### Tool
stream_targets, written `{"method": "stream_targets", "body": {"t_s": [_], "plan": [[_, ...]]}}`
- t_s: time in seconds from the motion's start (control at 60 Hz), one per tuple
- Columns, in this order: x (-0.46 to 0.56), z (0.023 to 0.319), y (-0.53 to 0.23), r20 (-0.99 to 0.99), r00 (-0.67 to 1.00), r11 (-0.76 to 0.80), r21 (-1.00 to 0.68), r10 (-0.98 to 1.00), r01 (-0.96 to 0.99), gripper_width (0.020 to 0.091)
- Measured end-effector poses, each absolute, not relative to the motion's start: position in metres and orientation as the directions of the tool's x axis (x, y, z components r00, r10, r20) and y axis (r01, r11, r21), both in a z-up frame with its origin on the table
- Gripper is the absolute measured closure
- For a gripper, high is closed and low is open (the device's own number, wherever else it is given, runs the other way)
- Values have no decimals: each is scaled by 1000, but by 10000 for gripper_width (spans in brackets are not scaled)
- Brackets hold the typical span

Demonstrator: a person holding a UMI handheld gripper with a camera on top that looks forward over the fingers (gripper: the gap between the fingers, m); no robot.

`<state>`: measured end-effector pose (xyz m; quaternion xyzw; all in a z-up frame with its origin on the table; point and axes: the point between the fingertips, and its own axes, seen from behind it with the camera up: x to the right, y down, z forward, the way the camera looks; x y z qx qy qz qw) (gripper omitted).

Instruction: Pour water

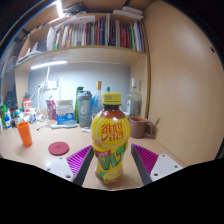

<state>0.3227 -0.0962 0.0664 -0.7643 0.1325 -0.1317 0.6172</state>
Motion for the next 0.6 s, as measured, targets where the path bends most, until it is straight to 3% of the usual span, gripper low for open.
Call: {"method": "stream_targets", "body": {"t_s": [0.05, 0.117, 0.283, 0.3, 0.367, 0.483, 0.6], "plan": [[321, 66, -90, 41, 932, -210, -977, -361, -39, 317], [318, 62, -86, 30, 936, -221, -974, -352, -52, 617], [308, 65, -87, -29, 941, -180, -979, -338, -95, 675], [306, 66, -87, -38, 942, -174, -980, -333, -101, 721], [298, 76, -85, -56, 945, -136, -985, -322, -105, 755], [277, 126, -68, -8, 962, -83, -996, -272, -32, 781], [244, 201, -34, 228, 949, -32, -973, -216, 227, 781]]}}
